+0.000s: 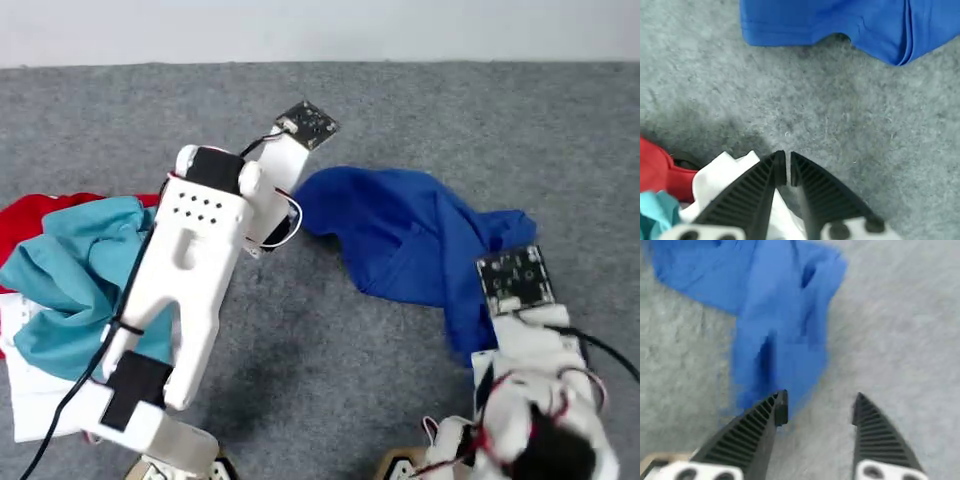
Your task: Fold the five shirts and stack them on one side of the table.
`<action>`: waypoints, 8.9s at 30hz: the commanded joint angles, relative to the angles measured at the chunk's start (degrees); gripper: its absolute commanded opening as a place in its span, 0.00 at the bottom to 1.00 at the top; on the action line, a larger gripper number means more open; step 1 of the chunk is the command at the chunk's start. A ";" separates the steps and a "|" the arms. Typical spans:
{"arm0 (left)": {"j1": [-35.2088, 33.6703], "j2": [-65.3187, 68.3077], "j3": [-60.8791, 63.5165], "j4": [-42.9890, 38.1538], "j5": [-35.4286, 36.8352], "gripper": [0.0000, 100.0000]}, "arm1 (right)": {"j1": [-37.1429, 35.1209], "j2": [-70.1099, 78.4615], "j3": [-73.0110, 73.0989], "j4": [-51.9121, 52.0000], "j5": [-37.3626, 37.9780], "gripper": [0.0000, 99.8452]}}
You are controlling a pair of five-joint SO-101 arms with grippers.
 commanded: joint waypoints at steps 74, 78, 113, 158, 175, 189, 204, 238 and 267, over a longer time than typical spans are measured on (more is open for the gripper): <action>17.14 47.74 -47.25 -2.11 11.08 0.13 | 13.32 8.66 33.14 -32.84 -15.91 0.20; 18.46 57.93 -63.69 5.45 11.16 0.13 | 13.76 8.13 34.64 -32.84 -15.91 0.20; 13.89 57.49 -51.38 6.24 10.81 0.01 | 13.58 8.04 34.64 -33.10 -15.91 0.19; -11.60 57.67 -66.68 5.80 17.93 0.02 | -59.30 26.51 31.30 -24.75 -2.29 0.19; -14.07 57.58 -67.82 6.07 17.93 0.02 | -60.26 56.75 30.51 -42.42 -2.20 0.19; -13.80 57.23 -67.74 6.15 17.93 0.02 | -44.00 56.66 22.51 -39.96 -1.67 0.01; -13.80 57.23 -67.74 6.15 17.93 0.02 | -34.24 56.66 4.31 -23.34 5.27 0.10; -13.71 57.23 -61.23 6.15 17.93 0.02 | -39.60 57.36 12.57 -26.51 1.14 0.15; -13.71 57.23 -61.14 6.15 17.93 0.02 | -39.08 57.36 28.31 -48.31 1.14 0.03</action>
